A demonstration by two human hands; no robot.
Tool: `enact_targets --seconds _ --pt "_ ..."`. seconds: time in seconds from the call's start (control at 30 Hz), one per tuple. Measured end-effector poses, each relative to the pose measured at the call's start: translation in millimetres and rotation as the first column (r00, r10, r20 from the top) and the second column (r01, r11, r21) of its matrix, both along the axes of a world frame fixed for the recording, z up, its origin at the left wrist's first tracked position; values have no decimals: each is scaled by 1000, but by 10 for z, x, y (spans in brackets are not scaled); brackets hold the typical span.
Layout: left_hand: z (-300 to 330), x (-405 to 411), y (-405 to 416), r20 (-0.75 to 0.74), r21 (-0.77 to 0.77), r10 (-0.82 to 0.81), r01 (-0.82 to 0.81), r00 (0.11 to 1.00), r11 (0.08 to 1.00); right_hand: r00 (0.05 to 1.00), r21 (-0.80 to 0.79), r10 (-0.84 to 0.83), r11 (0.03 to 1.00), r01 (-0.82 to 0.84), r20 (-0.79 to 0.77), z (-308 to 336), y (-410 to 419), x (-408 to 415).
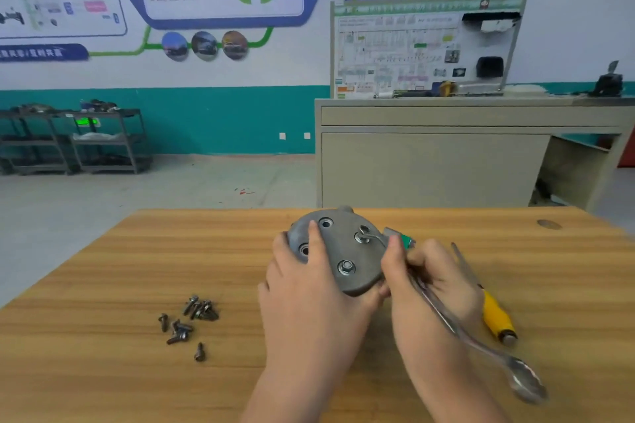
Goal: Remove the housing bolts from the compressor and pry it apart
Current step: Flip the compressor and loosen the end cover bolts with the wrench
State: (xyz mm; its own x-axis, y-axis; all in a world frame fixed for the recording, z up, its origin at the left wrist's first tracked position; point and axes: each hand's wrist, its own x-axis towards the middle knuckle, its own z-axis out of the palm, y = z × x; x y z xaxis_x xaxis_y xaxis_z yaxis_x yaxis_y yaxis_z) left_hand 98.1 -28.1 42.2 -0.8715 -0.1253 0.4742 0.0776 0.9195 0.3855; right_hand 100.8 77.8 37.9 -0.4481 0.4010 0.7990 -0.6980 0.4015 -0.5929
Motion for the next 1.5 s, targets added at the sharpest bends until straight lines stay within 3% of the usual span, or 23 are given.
enact_targets --seconds 0.17,0.23,0.3,0.4,0.47,0.53,0.6,0.67,0.73,0.77,0.83,0.93,1.03,1.17,1.3,1.4,1.5 --pt "16 28 188 7 -14 73 -72 997 997 974 333 -203 915 226 -103 19 -12 45" --pt "19 25 169 8 -21 49 -49 999 999 960 394 -241 876 277 -139 19 -4 47" --pt "26 -7 70 -15 2 -36 36 999 999 973 387 -189 894 225 -129 -45 65 39" --pt "62 -92 -164 -11 29 -222 222 975 975 997 166 71 984 -70 -2 -193 196 41" --pt "92 -166 -319 13 29 -337 337 941 941 957 -96 281 957 -273 75 -193 292 18" --pt "120 -252 -458 51 39 -428 426 902 904 902 -180 402 910 -374 159 -80 455 -58" --pt "158 -330 -585 110 23 -499 500 860 866 760 -183 591 807 -562 270 95 661 -175" --pt "217 -399 -683 164 -23 -543 554 823 832 505 -334 778 621 -709 373 261 809 -330" --pt "279 -450 -732 210 -52 -564 586 798 809 302 -515 857 497 -698 418 352 834 -495" --pt "293 -465 -734 226 -45 -571 594 789 803 267 -563 872 472 -679 409 383 805 -555" --pt "284 -457 -723 218 59 -597 600 772 798 320 -612 883 469 -637 344 438 715 -631" --pt "134 -357 -675 119 323 -609 550 784 770 573 -581 776 602 -547 264 410 628 -535" --pt "-68 -240 -588 8 425 -547 492 837 759 760 -603 629 675 -426 167 185 550 -275" --pt "-171 -139 -467 -46 385 -473 452 880 804 846 -690 533 617 -378 13 87 408 -123" --pt "-151 -118 -401 -91 400 -431 429 898 810 813 -767 582 515 -382 -14 218 466 -153" --pt "-137 -76 -345 -100 418 -381 386 919 822 810 -680 585 613 -402 48 259 492 -121" --pt "-203 -8 -216 -134 437 -266 298 955 849 888 -586 457 735 -342 56 176 412 -21"
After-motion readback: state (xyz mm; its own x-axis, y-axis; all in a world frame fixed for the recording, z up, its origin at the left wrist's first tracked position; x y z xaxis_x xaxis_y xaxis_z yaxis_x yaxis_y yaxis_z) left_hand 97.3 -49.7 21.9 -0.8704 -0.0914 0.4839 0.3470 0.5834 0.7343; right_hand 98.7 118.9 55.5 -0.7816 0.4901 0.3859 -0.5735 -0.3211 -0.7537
